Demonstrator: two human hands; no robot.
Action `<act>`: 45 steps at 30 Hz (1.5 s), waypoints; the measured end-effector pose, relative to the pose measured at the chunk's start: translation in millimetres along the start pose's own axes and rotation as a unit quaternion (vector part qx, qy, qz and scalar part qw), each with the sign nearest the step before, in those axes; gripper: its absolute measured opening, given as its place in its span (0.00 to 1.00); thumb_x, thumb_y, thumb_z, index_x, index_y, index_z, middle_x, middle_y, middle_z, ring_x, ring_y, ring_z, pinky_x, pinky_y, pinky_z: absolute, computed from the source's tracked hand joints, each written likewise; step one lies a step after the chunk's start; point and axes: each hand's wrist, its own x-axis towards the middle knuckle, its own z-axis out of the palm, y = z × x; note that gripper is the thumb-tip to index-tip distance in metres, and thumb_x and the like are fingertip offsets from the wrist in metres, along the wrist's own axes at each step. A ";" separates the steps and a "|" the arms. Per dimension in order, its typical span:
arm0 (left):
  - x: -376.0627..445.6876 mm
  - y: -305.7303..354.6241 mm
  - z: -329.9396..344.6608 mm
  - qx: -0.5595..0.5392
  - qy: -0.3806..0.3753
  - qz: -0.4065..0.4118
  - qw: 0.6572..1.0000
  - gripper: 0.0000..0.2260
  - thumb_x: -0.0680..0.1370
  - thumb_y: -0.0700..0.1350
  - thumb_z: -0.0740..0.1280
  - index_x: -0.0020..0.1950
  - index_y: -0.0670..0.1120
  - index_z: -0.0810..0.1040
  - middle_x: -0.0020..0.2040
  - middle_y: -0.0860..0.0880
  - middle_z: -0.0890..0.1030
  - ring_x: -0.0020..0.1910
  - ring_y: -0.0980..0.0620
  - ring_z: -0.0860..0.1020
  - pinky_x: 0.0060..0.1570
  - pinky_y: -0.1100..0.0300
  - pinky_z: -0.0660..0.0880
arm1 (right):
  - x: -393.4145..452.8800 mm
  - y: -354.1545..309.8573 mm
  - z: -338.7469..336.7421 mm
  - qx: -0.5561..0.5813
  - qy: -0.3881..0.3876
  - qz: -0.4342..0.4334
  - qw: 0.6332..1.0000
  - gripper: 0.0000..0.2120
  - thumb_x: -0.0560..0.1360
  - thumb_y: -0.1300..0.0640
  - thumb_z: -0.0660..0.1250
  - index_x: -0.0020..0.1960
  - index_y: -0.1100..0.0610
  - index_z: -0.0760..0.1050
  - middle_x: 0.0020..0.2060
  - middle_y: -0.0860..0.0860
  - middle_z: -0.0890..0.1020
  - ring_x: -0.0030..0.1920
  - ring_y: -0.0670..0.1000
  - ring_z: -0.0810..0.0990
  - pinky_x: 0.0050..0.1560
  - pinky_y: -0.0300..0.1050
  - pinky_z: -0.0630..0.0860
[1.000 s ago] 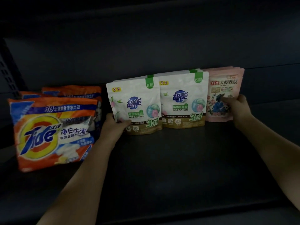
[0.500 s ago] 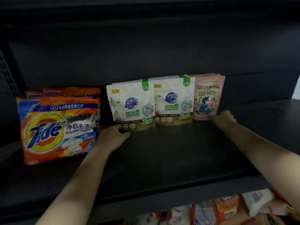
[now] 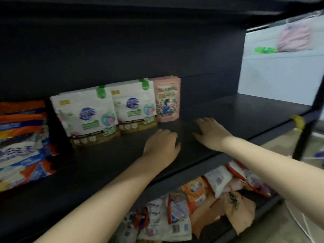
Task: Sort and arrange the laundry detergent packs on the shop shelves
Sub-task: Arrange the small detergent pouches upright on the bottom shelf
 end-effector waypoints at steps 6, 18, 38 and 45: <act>42.8 101.5 13.9 -0.010 -0.016 0.108 0.994 0.13 0.81 0.51 0.58 0.60 0.48 0.77 0.57 0.48 0.76 0.58 0.48 0.73 0.54 0.53 0.72 | -58.4 81.6 -40.7 -0.025 0.080 0.029 0.996 0.16 0.75 0.57 0.62 0.60 0.63 0.72 0.57 0.61 0.76 0.59 0.60 0.73 0.54 0.45 0.68; 127.0 319.4 -73.9 0.002 0.050 0.267 0.962 0.15 0.80 0.49 0.56 0.56 0.44 0.79 0.52 0.45 0.79 0.54 0.43 0.74 0.43 0.56 0.65 | -128.6 226.8 -227.6 -0.072 0.136 0.212 0.965 0.18 0.77 0.56 0.61 0.65 0.61 0.71 0.61 0.59 0.76 0.62 0.59 0.72 0.57 0.47 0.69; 280.1 370.9 -591.8 0.101 0.173 0.279 0.939 0.14 0.79 0.47 0.57 0.56 0.43 0.79 0.54 0.43 0.80 0.54 0.41 0.76 0.41 0.56 0.67 | -55.5 111.0 -705.1 -0.124 0.165 0.215 0.954 0.16 0.77 0.57 0.60 0.61 0.64 0.73 0.60 0.59 0.77 0.61 0.60 0.73 0.60 0.51 0.70; 346.1 281.8 -672.9 0.166 0.137 0.136 0.967 0.13 0.79 0.48 0.58 0.48 0.43 0.79 0.45 0.44 0.79 0.44 0.43 0.75 0.38 0.57 0.67 | 23.0 77.5 -766.9 -0.139 0.147 0.130 0.971 0.17 0.78 0.56 0.58 0.66 0.58 0.70 0.61 0.55 0.75 0.62 0.56 0.72 0.57 0.46 0.69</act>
